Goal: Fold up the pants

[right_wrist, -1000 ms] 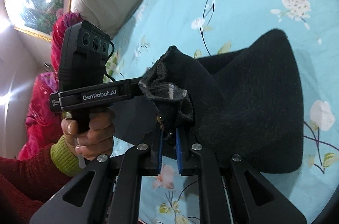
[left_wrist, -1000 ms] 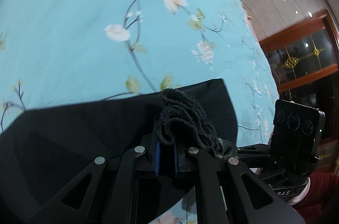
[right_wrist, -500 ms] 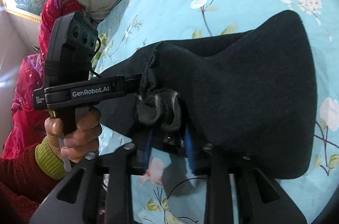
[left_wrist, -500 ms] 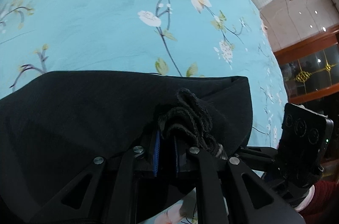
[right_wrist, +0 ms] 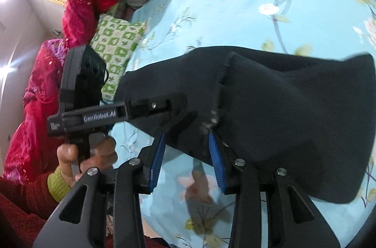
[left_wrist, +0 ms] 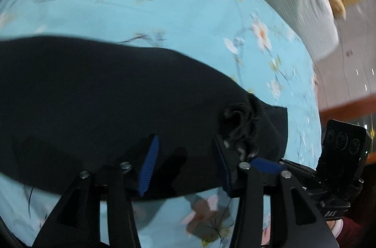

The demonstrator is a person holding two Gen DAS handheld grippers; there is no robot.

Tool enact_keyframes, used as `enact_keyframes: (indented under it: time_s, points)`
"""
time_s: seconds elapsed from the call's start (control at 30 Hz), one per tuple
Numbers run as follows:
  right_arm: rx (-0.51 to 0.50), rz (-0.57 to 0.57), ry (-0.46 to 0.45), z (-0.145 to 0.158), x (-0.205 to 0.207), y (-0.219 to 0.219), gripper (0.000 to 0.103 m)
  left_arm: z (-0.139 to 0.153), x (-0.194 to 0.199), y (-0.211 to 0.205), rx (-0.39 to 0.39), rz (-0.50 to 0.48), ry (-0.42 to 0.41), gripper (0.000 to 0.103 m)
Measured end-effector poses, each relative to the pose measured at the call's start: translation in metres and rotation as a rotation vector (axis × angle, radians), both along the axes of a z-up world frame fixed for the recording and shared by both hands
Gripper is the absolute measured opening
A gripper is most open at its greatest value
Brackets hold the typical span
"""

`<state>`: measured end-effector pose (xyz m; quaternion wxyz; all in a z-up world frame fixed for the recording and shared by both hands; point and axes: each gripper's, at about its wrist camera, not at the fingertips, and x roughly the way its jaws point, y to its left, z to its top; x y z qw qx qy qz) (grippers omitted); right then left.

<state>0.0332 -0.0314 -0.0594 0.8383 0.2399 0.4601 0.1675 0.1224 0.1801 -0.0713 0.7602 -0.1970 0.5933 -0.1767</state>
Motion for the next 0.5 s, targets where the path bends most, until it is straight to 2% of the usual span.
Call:
enact_keyframes:
  time_s: [0.5]
  points:
    - [-0.069, 0.186, 0.004, 0.011, 0.048, 0.059, 0.040, 0.003, -0.071, 0.118, -0.015, 0.358, 0.031, 0.056]
